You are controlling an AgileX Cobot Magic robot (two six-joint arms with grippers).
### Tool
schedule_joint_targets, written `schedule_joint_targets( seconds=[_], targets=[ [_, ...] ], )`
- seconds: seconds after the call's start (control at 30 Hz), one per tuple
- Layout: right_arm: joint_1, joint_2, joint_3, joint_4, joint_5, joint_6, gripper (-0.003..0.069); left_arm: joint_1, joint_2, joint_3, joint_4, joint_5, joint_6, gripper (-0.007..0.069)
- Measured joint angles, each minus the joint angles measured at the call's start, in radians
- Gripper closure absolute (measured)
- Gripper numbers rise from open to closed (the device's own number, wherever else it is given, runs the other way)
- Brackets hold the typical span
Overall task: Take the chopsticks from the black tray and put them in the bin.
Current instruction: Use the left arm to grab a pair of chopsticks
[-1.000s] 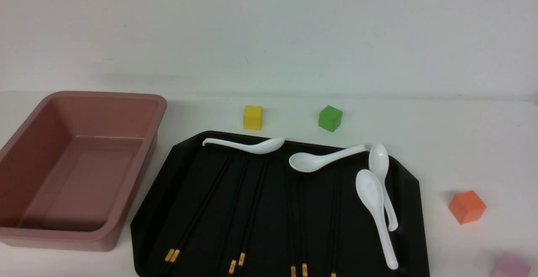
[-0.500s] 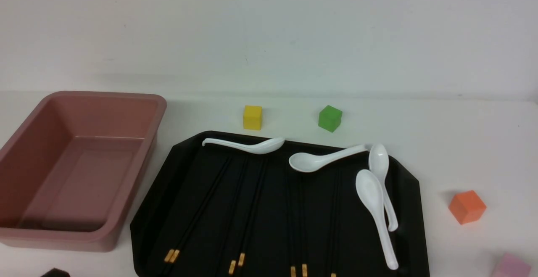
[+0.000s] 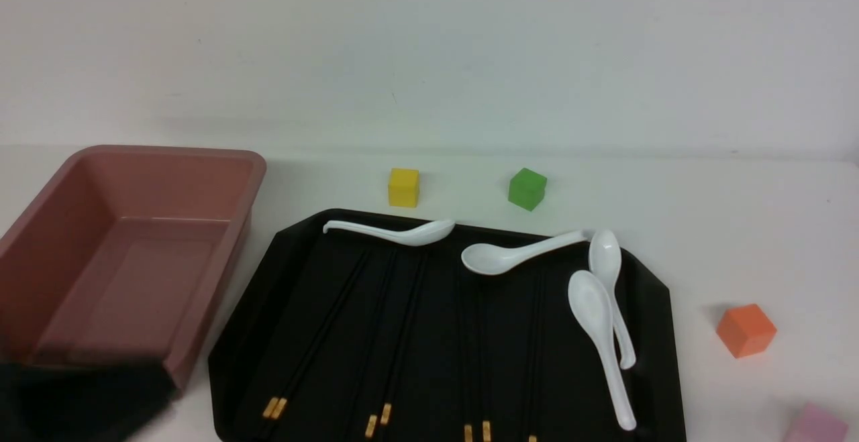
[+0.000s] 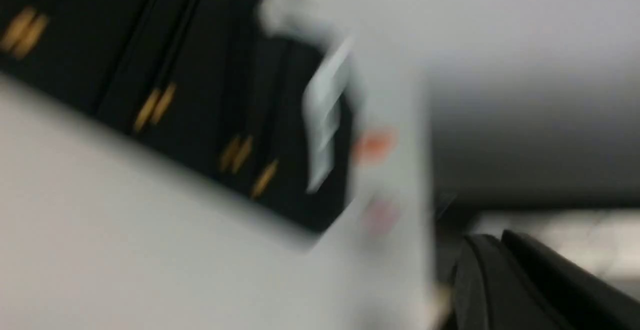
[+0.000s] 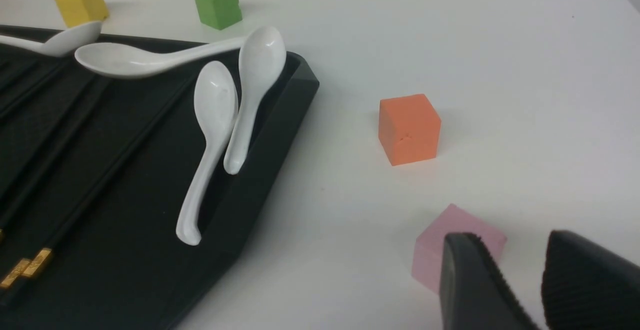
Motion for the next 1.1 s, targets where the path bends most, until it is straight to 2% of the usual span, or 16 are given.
schedule_joint_targets(
  seconds=[0.1, 0.27, 0.33, 0.47, 0.57, 0.7, 0.8, 0.83, 0.97, 1.1],
  targets=[
    [0.0, 0.0, 0.0, 0.0, 0.0, 0.0, 0.0419, -0.001, 0.24, -0.15, 0.119, 0.236, 0.055, 0.0593],
    [0.0, 0.0, 0.0, 0.0, 0.0, 0.0, 0.0419, -0.037, 0.481, -0.296, 0.211, 0.283, 0.082, 0.0593],
    [0.0, 0.0, 0.0, 0.0, 0.0, 0.0, 0.0419, -0.103, 0.598, -0.365, 0.241, 0.284, 0.088, 0.0592],
    [0.0, 0.0, 0.0, 0.0, 0.0, 0.0, 0.0419, -0.23, 0.747, -0.461, 0.377, 0.25, 0.066, 0.0581],
    [0.0, 0.0, 0.0, -0.001, 0.0, 0.0, 0.0419, -0.304, 0.88, -0.527, 0.538, 0.221, -0.005, 0.0553],
    [0.0, 0.0, 0.0, 0.0, 0.0, 0.0, 0.0419, -0.351, 1.01, -0.586, 0.751, 0.175, -0.116, 0.0484],
    [0.0, 0.0, 0.0, 0.0, 0.0, 0.0, 0.0419, -0.374, 1.087, -0.616, 0.85, 0.134, -0.149, 0.0413],
    [0.0, 0.0, 0.0, -0.001, 0.0, 0.0, 0.0419, -0.386, 1.11, -0.624, 0.873, 0.111, -0.151, 0.0379],
    [0.0, 0.0, 0.0, -0.001, 0.0, 0.0, 0.0419, -0.416, 1.169, -0.636, 0.901, 0.031, -0.118, 0.0324],
    [0.0, 0.0, 0.0, -0.001, 0.0, 0.0, 0.0419, -0.43, 1.216, -0.646, 0.907, -0.036, -0.077, 0.0316]
  ],
)
